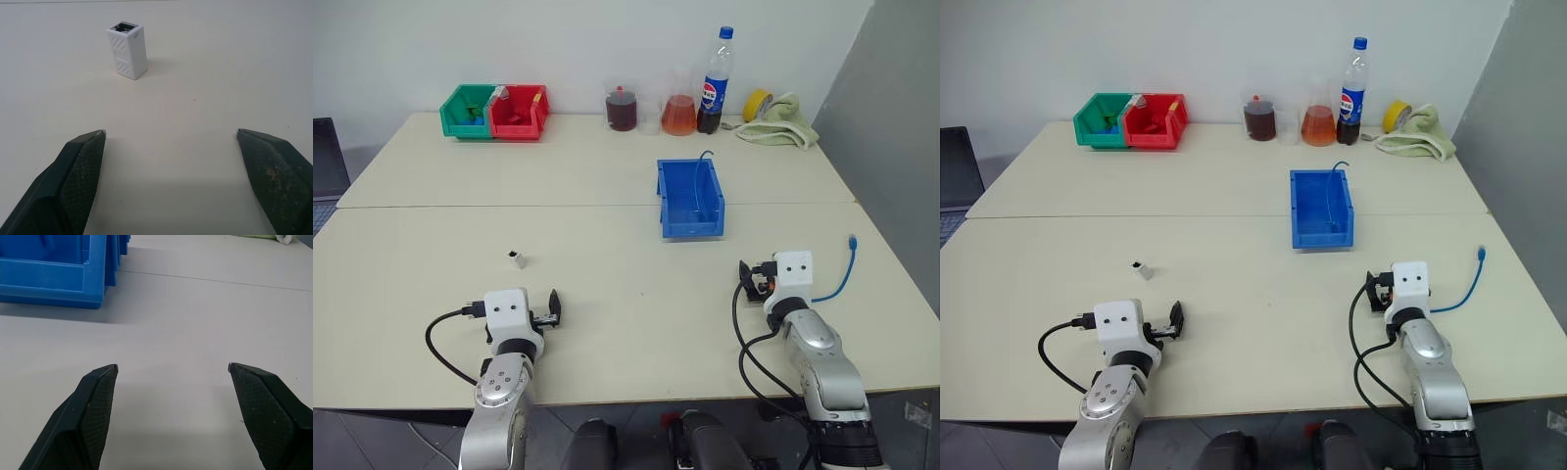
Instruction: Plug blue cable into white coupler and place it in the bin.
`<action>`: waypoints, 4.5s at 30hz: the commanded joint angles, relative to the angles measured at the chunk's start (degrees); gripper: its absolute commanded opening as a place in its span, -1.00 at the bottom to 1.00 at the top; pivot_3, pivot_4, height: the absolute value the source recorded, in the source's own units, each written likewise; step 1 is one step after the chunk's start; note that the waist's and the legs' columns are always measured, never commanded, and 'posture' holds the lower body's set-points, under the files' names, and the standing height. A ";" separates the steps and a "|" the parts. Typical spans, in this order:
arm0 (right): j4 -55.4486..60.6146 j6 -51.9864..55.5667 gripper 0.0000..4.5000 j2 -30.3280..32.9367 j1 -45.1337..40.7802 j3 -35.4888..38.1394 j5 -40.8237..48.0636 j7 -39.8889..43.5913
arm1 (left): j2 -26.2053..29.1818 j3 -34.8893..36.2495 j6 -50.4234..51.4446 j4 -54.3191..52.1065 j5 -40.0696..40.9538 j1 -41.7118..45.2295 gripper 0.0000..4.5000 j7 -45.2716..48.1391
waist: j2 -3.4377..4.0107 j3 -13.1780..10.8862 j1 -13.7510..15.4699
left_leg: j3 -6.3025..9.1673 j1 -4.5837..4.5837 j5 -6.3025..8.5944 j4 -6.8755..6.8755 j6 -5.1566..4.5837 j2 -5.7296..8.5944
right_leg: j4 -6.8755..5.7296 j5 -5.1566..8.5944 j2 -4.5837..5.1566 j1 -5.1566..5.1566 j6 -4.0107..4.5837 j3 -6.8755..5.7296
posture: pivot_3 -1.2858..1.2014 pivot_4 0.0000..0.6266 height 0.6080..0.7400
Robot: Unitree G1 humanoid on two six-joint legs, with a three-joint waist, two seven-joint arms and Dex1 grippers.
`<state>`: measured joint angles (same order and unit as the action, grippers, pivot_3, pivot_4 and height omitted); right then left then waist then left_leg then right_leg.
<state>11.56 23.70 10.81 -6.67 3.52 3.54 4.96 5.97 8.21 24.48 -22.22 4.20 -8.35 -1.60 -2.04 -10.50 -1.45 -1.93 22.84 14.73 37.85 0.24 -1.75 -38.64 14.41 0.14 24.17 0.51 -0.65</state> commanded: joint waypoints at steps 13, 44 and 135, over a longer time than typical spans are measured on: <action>2.08 -0.97 0.71 0.48 -0.46 1.19 0.14 0.19 | 2.03 -3.63 0.22 -3.11 1.85 0.86 1.00 6.02 | 0.00 0.00 0.00 | 0.00 0.00 0.00 0.00 0.00 0.00 | 0.00 0.00 0.00 0.00 0.00 0.00 | 0.03 -0.52 1.00; -25.35 8.88 0.71 27.15 -20.24 16.66 3.39 9.56 | 18.78 -26.09 -14.65 22.58 10.06 42.58 1.00 66.34 | 0.13 -0.01 -0.17 | -0.01 0.06 -0.01 -0.01 -0.03 0.06 | 0.02 0.02 -0.15 0.03 0.04 0.08 | 0.03 -0.52 1.00; -52.67 -23.20 -0.97 -3.24 -45.41 -29.22 -7.12 58.42 | 0.98 -2.03 -15.88 -27.67 5.94 -44.40 1.00 20.05 | 0.28 -0.03 -0.48 | -0.02 -0.14 -0.02 0.03 -0.08 -0.08 | -0.25 0.19 -0.10 0.07 0.34 0.00 | 0.03 -0.52 1.00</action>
<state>-41.12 1.76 8.34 -50.80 -26.05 -3.41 62.64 7.44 6.43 10.44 -48.78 10.10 -51.55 19.33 -1.75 -10.53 -1.92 -1.91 22.71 14.72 37.85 0.15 -1.83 -38.89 14.63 0.03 24.24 0.89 -0.68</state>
